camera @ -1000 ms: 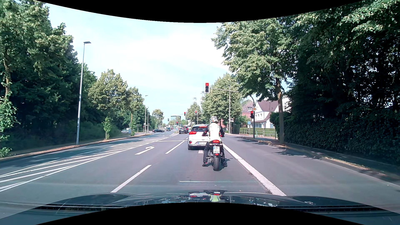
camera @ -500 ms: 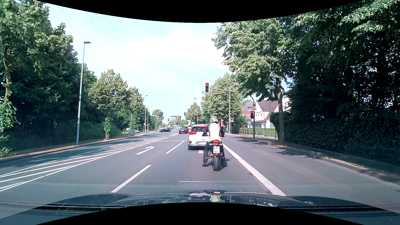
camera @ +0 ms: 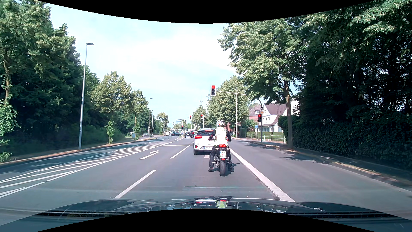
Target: Follow the waypoints while adhering to traffic rules and regulations
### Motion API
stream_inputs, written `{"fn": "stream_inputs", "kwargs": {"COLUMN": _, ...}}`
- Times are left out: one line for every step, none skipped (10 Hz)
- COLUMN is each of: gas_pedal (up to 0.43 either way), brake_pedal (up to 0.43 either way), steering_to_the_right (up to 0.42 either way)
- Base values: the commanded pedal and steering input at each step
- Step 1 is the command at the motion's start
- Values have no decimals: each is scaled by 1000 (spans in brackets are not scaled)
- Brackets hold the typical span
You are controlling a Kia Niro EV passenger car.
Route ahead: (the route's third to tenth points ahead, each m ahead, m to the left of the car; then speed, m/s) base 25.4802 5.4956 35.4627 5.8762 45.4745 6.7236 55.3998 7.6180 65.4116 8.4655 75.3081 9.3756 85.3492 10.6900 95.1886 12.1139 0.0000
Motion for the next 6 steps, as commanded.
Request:
{"fn": "stream_inputs", "kwargs": {"gas_pedal": 0, "brake_pedal": 0, "steering_to_the_right": -7}}
{"fn": "stream_inputs", "kwargs": {"gas_pedal": 0, "brake_pedal": 0, "steering_to_the_right": -7}}
{"fn": "stream_inputs", "kwargs": {"gas_pedal": 0, "brake_pedal": 0, "steering_to_the_right": -7}}
{"fn": "stream_inputs", "kwargs": {"gas_pedal": 0, "brake_pedal": 0, "steering_to_the_right": -7}}
{"fn": "stream_inputs", "kwargs": {"gas_pedal": 0, "brake_pedal": 0, "steering_to_the_right": -7}}
{"fn": "stream_inputs", "kwargs": {"gas_pedal": 0, "brake_pedal": 0, "steering_to_the_right": -7}}
